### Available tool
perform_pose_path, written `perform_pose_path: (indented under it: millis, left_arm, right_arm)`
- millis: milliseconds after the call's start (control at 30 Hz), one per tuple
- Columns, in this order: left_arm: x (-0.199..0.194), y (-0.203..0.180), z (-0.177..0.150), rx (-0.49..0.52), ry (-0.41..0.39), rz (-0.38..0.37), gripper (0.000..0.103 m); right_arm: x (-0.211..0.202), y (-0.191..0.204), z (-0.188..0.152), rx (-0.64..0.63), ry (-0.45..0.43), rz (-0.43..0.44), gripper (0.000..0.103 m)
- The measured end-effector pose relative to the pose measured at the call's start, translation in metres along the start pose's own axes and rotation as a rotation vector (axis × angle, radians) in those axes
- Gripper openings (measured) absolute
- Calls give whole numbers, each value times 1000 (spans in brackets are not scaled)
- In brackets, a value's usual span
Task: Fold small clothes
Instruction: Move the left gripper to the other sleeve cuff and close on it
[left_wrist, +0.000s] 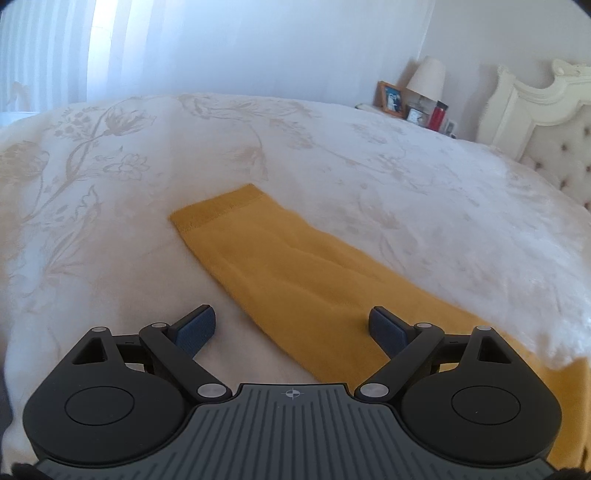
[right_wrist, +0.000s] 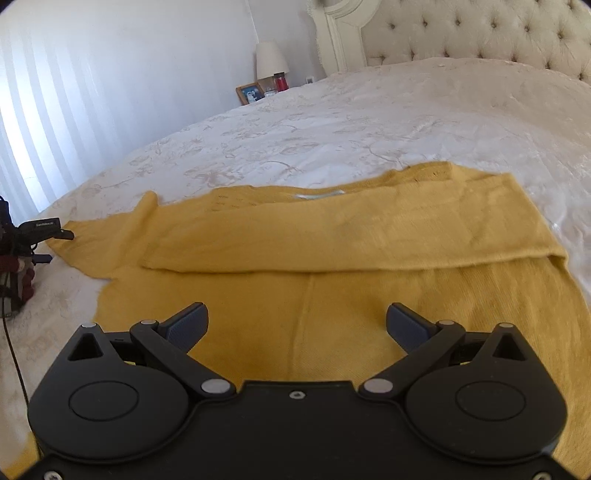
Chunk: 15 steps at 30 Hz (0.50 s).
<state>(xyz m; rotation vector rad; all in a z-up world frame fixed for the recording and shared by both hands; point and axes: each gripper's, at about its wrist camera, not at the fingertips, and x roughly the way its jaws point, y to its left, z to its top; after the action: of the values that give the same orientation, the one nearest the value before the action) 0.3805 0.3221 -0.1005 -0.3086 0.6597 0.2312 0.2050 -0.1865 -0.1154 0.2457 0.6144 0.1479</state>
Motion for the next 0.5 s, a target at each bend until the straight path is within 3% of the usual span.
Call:
perform_pose_path:
  millis: [167, 233, 267, 300, 400, 500]
  left_arm:
    - [15, 10, 5, -52, -13, -16, 91]
    - [16, 12, 8, -84, -21, -19, 83]
    - [15, 12, 9, -89, -35, -8, 39]
    - [13, 11, 11, -94, -44, 21, 7]
    - [4, 12, 15, -160, -43, -3, 7]
    - [-21, -7, 18, -94, -90, -7, 6]
  right_arm:
    - [-2, -9, -9, 40, -41, 25, 102]
    - [-1, -10, -9, 36, -45, 35, 102]
    - [-2, -10, -9, 38, -45, 40, 102]
    - [-2, -12, -8, 44, -47, 48, 102]
    - [-7, -19, -5, 73, -49, 73, 102]
    - [-19, -25, 1, 65, -67, 73, 102]
